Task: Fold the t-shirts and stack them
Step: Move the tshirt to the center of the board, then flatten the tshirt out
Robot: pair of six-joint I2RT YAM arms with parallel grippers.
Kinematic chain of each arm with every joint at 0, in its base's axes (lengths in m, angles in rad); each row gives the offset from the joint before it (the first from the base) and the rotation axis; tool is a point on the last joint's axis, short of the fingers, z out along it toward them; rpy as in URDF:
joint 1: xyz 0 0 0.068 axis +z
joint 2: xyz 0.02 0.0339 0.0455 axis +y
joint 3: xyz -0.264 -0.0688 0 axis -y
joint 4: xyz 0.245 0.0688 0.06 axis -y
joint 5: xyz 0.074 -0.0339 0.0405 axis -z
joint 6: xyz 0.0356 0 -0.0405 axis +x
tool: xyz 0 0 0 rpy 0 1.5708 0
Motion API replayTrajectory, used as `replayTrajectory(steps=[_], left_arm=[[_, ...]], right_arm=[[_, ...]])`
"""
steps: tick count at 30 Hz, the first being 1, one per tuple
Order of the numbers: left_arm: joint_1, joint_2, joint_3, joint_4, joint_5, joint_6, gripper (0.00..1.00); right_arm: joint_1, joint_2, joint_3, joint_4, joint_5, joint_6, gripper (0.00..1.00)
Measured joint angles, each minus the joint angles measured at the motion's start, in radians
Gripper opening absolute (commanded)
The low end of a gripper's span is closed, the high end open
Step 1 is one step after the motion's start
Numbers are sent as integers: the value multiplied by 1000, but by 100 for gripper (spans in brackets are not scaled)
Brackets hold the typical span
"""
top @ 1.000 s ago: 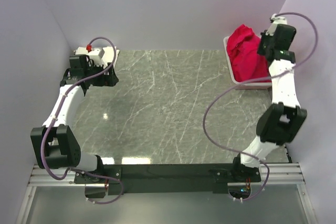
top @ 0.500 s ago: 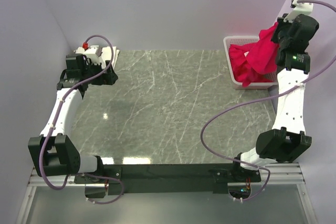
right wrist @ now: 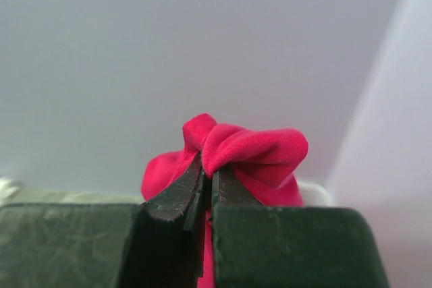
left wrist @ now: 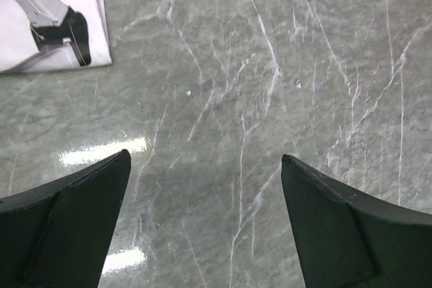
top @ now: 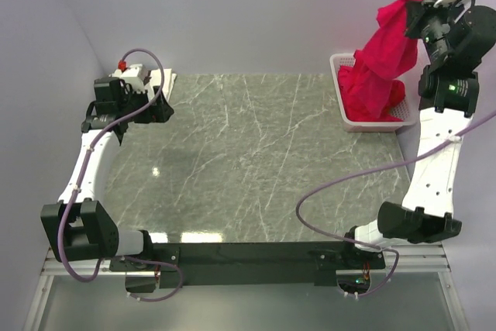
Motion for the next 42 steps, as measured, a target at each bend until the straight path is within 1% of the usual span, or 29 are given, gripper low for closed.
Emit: replayTrajectory(steps=[4, 9, 12, 15, 16, 17, 18, 20, 21, 22, 25, 27, 28, 30, 32, 34, 38, 42], left_arm=[[24, 2, 30, 3, 28, -19, 99], [78, 16, 61, 10, 84, -47, 100], [105, 30, 80, 7, 110, -51, 99], [114, 30, 87, -1, 127, -46, 99], [116, 28, 87, -4, 132, -41, 99], [116, 27, 87, -9, 136, -35, 99], [116, 26, 87, -15, 141, -22, 99], [116, 21, 86, -32, 151, 8, 99], [116, 15, 83, -39, 157, 39, 99], [116, 11, 79, -47, 161, 62, 99], [116, 0, 55, -87, 176, 156, 99], [116, 3, 39, -128, 192, 237, 99], [114, 8, 32, -153, 201, 273, 99], [108, 29, 25, -202, 216, 342, 100], [84, 71, 21, -241, 216, 402, 99], [49, 108, 5, -243, 209, 427, 97], [-48, 194, -35, -230, 177, 418, 92], [-92, 304, -17, -189, 166, 364, 95]], right_arm=[[86, -50, 4, 4, -113, 20, 0], [306, -112, -29, 6, -219, 21, 0], [410, -117, -35, 2, -272, 33, 0], [450, -138, -108, 3, -330, 46, 0], [453, -155, -161, -3, -348, 44, 2], [455, -175, -227, -8, -362, 32, 14], [459, -202, -315, -25, -377, 8, 48], [468, -237, -482, -68, -370, -67, 73], [471, -246, -566, -105, -351, -111, 79], [474, -249, -654, -120, -329, -159, 81], [472, -214, -886, -212, -239, -279, 82], [469, -189, -980, -286, -188, -326, 79], [470, -181, -1001, -327, -170, -345, 79], [471, -166, -1005, -364, -151, -364, 77], [476, -151, -1005, -365, -137, -369, 74], [483, -120, -1006, -361, -117, -362, 73], [489, -14, -1007, -341, -92, -312, 71], [490, 107, -982, -331, -97, -237, 71]])
